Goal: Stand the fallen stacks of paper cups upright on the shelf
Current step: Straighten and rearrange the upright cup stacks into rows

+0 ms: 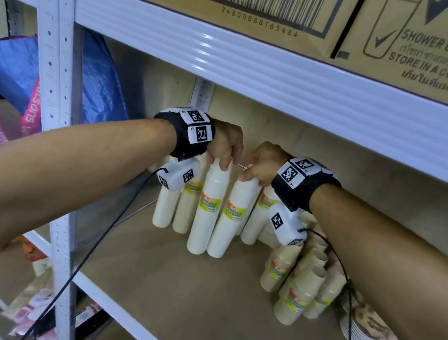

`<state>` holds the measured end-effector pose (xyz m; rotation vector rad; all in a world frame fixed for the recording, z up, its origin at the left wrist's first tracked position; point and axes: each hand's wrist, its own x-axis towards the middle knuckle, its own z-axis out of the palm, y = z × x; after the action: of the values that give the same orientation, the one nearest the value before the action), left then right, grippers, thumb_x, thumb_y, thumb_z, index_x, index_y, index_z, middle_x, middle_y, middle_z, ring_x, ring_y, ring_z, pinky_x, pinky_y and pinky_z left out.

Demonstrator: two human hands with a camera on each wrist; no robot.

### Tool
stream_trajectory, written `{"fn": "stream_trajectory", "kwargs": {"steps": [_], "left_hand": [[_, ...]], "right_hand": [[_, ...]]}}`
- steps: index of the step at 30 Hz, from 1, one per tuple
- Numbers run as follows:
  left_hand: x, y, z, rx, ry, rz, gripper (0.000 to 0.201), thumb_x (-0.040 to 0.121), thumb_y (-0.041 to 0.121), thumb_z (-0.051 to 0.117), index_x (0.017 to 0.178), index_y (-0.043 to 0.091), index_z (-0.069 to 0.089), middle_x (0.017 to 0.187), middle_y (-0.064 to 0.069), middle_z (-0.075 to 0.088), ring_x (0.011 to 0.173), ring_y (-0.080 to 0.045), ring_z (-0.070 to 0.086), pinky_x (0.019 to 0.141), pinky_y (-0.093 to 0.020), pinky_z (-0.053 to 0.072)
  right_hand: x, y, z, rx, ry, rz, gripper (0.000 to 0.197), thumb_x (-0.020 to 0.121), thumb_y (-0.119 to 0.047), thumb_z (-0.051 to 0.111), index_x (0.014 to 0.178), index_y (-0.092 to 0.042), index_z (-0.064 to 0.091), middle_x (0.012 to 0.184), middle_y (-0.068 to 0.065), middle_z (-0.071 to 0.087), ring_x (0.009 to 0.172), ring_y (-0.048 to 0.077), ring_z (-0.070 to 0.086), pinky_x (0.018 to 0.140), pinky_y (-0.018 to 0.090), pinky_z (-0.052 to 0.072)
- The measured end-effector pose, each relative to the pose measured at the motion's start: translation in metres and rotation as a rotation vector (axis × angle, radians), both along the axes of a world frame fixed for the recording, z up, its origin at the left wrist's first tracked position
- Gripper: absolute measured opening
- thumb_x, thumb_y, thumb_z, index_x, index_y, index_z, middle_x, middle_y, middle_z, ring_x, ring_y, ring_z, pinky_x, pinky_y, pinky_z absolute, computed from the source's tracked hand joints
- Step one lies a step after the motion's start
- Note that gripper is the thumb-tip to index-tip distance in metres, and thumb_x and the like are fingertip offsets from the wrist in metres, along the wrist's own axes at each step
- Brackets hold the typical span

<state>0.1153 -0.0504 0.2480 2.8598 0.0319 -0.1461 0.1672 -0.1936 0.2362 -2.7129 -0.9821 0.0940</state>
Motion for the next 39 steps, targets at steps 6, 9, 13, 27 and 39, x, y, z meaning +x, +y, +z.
{"fn": "stream_trajectory", "kwargs": {"steps": [6,9,13,27,39], "left_hand": [[0.025,-0.021,-0.005,0.066,-0.072,-0.070,0.034,0.083,0.003,0.070,0.116,0.012,0.068,0.100,0.000,0.060,0.077,-0.015,0.058,0.056,-0.021,0.050],[0.038,-0.026,-0.010,0.080,-0.108,-0.083,0.036,0.080,0.006,0.072,0.114,0.016,0.070,0.114,-0.001,0.065,0.099,-0.020,0.063,0.080,-0.034,0.058],[0.050,-0.034,-0.012,0.097,-0.161,-0.120,0.037,0.083,0.005,0.069,0.119,0.016,0.068,0.123,0.000,0.061,0.111,-0.020,0.058,0.091,-0.032,0.052],[0.079,-0.041,-0.027,0.082,-0.153,-0.157,0.038,0.085,0.001,0.066,0.121,0.012,0.066,0.123,-0.005,0.062,0.111,-0.020,0.058,0.079,-0.026,0.046],[0.085,-0.038,-0.027,0.012,-0.177,-0.145,0.031,0.080,0.003,0.071,0.107,0.018,0.071,0.118,-0.003,0.063,0.110,-0.021,0.060,0.087,-0.031,0.051]], "right_hand": [[0.017,-0.022,-0.005,0.007,-0.052,-0.121,0.038,0.070,-0.030,0.084,0.094,-0.006,0.068,0.088,0.008,0.068,0.066,0.018,0.061,0.054,0.024,0.048],[0.026,-0.031,-0.006,0.022,-0.073,-0.157,0.048,0.072,-0.029,0.083,0.109,-0.004,0.068,0.102,0.011,0.070,0.078,0.022,0.065,0.063,0.028,0.052],[0.036,-0.039,-0.008,0.035,-0.073,-0.191,0.045,0.075,-0.030,0.082,0.110,-0.005,0.069,0.106,0.010,0.070,0.090,0.024,0.069,0.067,0.026,0.049],[0.059,-0.041,-0.022,0.069,-0.032,-0.227,0.038,0.077,-0.023,0.081,0.108,-0.004,0.070,0.105,0.010,0.070,0.087,0.021,0.066,0.069,0.028,0.050],[0.060,-0.034,-0.022,0.089,-0.036,-0.192,0.029,0.075,-0.023,0.079,0.100,-0.009,0.072,0.100,0.007,0.071,0.094,0.023,0.068,0.077,0.030,0.055]]}}
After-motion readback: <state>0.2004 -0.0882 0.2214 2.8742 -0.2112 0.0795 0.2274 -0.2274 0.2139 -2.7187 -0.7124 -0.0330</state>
